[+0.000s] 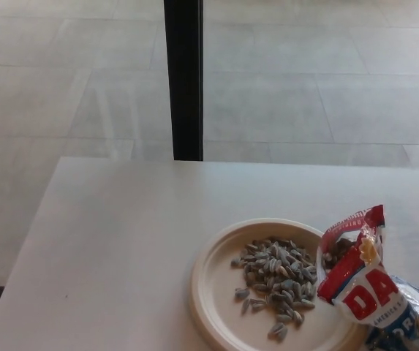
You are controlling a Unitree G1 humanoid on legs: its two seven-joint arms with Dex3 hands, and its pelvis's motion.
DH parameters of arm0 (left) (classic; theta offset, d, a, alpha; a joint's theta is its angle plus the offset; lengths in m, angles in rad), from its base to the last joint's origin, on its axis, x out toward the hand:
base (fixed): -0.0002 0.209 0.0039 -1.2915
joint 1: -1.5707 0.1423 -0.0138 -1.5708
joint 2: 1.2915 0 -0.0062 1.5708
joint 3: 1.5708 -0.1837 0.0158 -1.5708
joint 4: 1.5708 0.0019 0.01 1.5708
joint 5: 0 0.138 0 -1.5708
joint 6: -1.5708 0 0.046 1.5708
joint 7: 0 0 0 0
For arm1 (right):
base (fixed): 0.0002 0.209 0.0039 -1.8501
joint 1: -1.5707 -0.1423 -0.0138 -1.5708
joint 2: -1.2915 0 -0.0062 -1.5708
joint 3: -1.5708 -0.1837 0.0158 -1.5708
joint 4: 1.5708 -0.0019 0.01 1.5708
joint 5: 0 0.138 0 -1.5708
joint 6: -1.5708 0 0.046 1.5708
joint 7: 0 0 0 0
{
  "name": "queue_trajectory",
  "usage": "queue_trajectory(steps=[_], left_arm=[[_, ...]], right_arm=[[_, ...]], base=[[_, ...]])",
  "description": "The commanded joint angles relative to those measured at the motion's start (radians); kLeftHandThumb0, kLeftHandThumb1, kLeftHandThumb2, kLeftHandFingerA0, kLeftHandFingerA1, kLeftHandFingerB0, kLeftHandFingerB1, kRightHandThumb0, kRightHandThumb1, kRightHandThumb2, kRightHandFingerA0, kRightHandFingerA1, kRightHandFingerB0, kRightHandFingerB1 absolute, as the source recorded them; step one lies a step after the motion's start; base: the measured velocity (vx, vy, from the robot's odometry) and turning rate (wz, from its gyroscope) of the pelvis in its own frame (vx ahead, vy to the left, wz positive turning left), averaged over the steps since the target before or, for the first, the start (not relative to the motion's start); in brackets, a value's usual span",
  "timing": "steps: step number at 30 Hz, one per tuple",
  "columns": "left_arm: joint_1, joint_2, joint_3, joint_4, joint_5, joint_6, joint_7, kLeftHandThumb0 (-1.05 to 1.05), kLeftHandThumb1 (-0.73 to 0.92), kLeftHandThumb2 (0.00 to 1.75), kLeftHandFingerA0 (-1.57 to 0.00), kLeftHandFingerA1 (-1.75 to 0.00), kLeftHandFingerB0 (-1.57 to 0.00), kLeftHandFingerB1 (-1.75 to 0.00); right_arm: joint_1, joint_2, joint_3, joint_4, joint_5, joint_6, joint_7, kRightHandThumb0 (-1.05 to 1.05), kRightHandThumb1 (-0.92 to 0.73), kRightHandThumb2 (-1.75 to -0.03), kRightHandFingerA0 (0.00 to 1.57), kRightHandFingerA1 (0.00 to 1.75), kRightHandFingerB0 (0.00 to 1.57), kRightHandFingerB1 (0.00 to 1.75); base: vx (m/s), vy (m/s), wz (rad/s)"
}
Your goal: The robot uses its right hand to pick up a bag of sunflower seeds kept in the middle of the desk and tilts it over a plate kept next to it to pour out a few seeds and then puts the bag of seeds back on the desk
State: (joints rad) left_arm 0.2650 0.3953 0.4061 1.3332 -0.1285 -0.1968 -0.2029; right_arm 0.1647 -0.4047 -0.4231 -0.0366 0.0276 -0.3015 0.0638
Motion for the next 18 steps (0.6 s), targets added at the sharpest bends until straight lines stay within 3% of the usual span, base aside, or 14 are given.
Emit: queue_trajectory(steps=[1,3,4,5,7,8,9,11,12,13,15,16,17,18], left_arm=[[0.008,0.015,0.001,-0.002,-0.001,0.0,0.004,-0.82,0.73,0.62,-0.52,-0.52,-0.51,-0.39],[0.006,0.006,0.033,-0.003,-0.036,0.009,-0.007,-0.81,0.69,0.61,-0.53,-0.54,-0.52,-0.41],[0.011,0.016,-0.014,-0.004,0.016,-0.011,0.011,-0.84,0.75,0.63,-0.51,-0.51,-0.5,-0.39],[0.01,0.016,-0.012,-0.003,0.013,-0.008,0.01,-0.83,0.75,0.63,-0.48,-0.5,-0.48,-0.38],[0.014,0.018,-0.012,-0.005,0.012,-0.009,0.013,-0.85,0.74,0.63,-0.49,-0.5,-0.49,-0.38],[0.012,0.017,-0.012,-0.006,0.012,-0.01,0.014,-0.85,0.74,0.63,-0.49,-0.5,-0.49,-0.39],[0.012,0.016,-0.011,-0.006,0.011,-0.011,0.014,-0.84,0.74,0.63,-0.5,-0.5,-0.5,-0.39],[0.011,0.016,-0.009,-0.006,0.009,-0.01,0.016,-0.84,0.75,0.63,-0.51,-0.51,-0.51,-0.39],[0.013,0.016,-0.002,-0.007,0.0,-0.013,0.006,-0.84,0.74,0.63,-0.5,-0.54,-0.52,-0.41],[0.014,0.014,0.006,-0.008,-0.008,-0.014,0.001,-0.84,0.74,0.63,-0.5,-0.54,-0.52,-0.41],[0.014,0.016,-0.001,-0.008,0.0,-0.013,0.007,-0.85,0.75,0.63,-0.51,-0.51,-0.52,-0.39],[0.017,0.019,-0.002,-0.006,0.001,-0.011,0.005,-0.84,0.75,0.63,-0.5,-0.5,-0.5,-0.38],[0.019,0.02,-0.008,-0.006,0.008,-0.015,0.006,-0.85,0.77,0.64,-0.48,-0.5,-0.49,-0.38],[0.019,0.021,-0.006,-0.008,0.005,-0.012,0.001,-0.85,0.76,0.63,-0.49,-0.52,-0.5,-0.39]], right_arm=[[0.029,-0.062,-0.359,0.197,0.38,0.047,0.082,-1.02,-0.7,-0.74,0.0,0.0,0.0,0.08],[0.03,-0.081,-0.405,0.251,0.361,0.056,0.064,-0.98,-0.72,-0.75,0.0,0.0,0.0,0.0],[-0.003,-0.106,-0.492,0.382,0.393,0.071,0.009,-1.04,-0.68,-1.09,0.0,0.4,0.0,0.26],[-0.031,-0.11,-0.54,0.457,0.422,0.037,-0.008,-1.03,-0.68,-0.74,0.0,0.01,0.0,0.08],[-0.028,-0.127,-0.591,0.537,0.403,0.058,-0.077,-0.98,-0.77,-0.77,0.0,0.0,0.0,0.05],[-0.047,-0.137,-0.64,0.614,0.419,0.053,-0.129,-1.0,-0.71,-1.11,0.0,0.41,0.0,0.28],[-0.055,-0.145,-0.664,0.66,0.433,0.059,-0.143,-0.96,-0.86,-0.72,0.0,0.0,0.0,0.12],[-0.066,-0.166,-0.713,0.787,0.469,0.058,-0.14,-0.95,-0.79,-0.79,0.0,0.0,0.0,0.01],[-0.067,-0.183,-0.737,0.888,0.49,0.071,-0.138,-0.93,-0.92,-0.71,0.0,0.0,0.0,0.0],[-0.068,-0.189,-0.758,0.939,0.513,0.076,-0.115,-0.93,-0.92,-0.71,0.0,0.0,0.0,0.0],[-0.069,-0.206,-0.781,1.074,0.528,0.092,-0.125,-0.98,-0.84,-0.83,0.0,0.0,0.0,0.0],[-0.054,-0.205,-0.786,1.119,0.527,0.098,-0.133,-1.02,-0.89,-0.67,0.0,0.0,0.0,0.0],[-0.046,-0.197,-0.784,1.119,0.523,0.108,-0.137,-1.05,-0.9,-0.67,0.0,0.0,0.0,0.0],[-0.026,-0.17,-0.768,1.155,0.503,0.144,-0.177,-1.04,-0.77,-0.77,0.0,0.0,0.0,0.02]], base=[[0.0,0.0,0.0],[0.0,0.0,0.0],[0.0,0.0,0.0],[0.0,0.0,0.0],[0.0,0.0,0.0],[0.0,0.0,0.0],[0.0,0.0,0.0],[0.0,0.0,0.0],[0.0,0.0,0.0],[0.0,0.0,0.0],[0.0,0.0,0.0],[0.0,0.0,0.0],[0.0,0.0,0.0],[0.0,0.0,0.0]])
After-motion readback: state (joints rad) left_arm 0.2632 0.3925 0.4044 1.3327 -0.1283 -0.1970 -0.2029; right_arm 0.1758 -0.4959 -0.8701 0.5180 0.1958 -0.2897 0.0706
